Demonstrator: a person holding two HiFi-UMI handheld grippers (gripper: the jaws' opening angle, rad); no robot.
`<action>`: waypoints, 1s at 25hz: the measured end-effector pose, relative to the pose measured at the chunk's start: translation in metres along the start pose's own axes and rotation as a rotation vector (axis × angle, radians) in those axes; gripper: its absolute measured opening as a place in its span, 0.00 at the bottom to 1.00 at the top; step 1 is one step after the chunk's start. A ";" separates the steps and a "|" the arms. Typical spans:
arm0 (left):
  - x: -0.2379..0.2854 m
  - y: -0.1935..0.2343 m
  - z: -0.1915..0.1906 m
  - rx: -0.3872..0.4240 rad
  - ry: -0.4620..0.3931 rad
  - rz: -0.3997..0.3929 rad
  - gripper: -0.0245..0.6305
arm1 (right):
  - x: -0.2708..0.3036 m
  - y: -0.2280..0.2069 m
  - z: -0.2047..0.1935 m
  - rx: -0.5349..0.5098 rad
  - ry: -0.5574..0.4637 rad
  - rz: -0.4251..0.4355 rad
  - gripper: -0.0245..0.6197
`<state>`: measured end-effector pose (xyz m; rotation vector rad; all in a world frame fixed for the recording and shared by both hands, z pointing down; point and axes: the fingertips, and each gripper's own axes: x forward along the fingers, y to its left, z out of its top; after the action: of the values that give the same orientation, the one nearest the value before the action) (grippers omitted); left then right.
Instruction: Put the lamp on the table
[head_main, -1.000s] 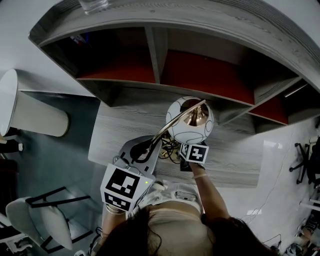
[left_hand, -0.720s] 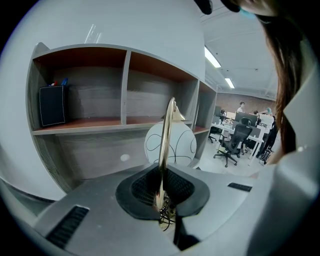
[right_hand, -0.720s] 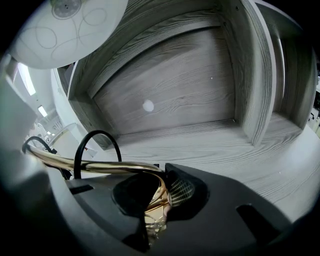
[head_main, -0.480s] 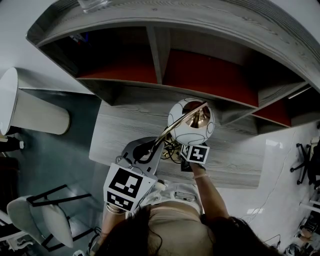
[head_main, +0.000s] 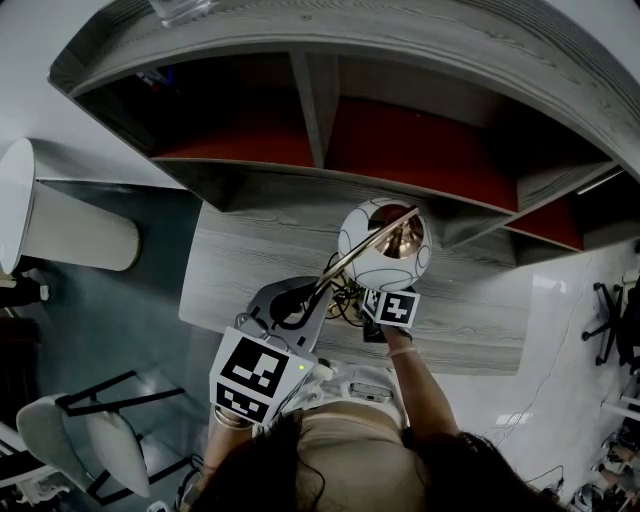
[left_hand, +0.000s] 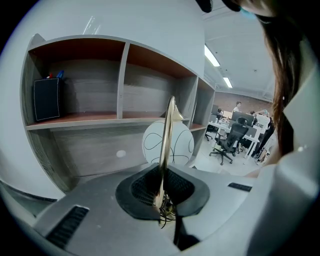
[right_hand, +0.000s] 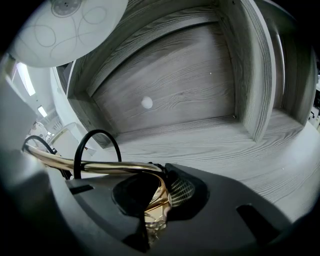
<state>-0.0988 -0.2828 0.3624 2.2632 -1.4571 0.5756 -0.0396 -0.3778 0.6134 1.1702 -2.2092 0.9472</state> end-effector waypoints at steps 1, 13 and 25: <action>0.000 -0.001 0.000 0.000 0.000 -0.002 0.07 | 0.000 0.000 0.000 -0.002 0.000 0.003 0.11; -0.001 -0.007 -0.005 0.012 0.015 -0.013 0.07 | -0.075 -0.037 -0.069 0.039 0.462 -0.320 0.11; -0.006 -0.010 -0.019 0.012 0.047 -0.010 0.07 | -0.130 -0.052 -0.146 0.140 0.878 -0.504 0.11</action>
<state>-0.0940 -0.2641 0.3738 2.2498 -1.4229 0.6319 0.0844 -0.2203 0.6409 1.0135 -1.1102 1.1090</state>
